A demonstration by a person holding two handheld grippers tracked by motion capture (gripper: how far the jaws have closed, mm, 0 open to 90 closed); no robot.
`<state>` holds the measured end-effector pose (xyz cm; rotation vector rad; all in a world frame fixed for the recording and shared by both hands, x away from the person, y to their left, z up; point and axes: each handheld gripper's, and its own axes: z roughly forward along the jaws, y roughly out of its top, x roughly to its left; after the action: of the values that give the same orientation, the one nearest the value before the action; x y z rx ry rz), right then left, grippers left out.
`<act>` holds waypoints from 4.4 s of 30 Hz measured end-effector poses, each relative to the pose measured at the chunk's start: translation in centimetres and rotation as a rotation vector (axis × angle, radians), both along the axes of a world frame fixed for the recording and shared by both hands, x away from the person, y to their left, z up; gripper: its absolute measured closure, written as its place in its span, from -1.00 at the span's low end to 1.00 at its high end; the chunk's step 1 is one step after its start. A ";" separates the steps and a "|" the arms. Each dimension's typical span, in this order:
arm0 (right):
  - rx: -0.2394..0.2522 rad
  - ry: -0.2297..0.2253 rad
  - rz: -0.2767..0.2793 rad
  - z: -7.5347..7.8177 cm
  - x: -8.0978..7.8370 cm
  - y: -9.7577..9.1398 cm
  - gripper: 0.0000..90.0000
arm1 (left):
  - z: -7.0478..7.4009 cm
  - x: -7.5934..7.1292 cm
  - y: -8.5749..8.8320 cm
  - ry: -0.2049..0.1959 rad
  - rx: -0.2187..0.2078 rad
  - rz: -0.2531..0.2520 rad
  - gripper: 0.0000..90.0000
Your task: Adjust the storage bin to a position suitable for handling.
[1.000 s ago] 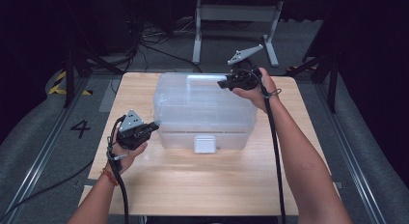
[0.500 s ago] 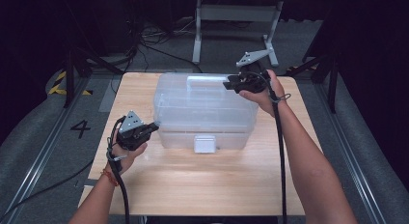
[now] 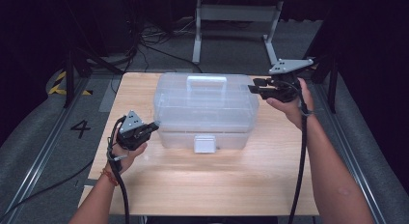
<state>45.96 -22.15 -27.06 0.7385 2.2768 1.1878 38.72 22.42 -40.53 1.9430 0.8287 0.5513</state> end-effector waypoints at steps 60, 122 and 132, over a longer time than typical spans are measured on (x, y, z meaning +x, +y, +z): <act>0.018 -0.106 -0.071 -11.9 -4.4 -2.6 0.08 | 0.9 0.5 -0.3 -0.018 -0.001 0.014 0.97; 0.129 -0.310 -0.248 -6.3 -0.1 0.0 0.52 | 0.1 -0.8 0.2 0.007 0.060 -0.068 0.62; 0.129 -0.296 -0.273 -5.8 0.5 0.2 0.56 | 0.1 -0.8 0.0 0.014 0.075 -0.069 0.44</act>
<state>46.51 -21.97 -32.82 0.8294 1.8090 1.2289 37.93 22.46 -40.47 2.0378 0.7559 0.5347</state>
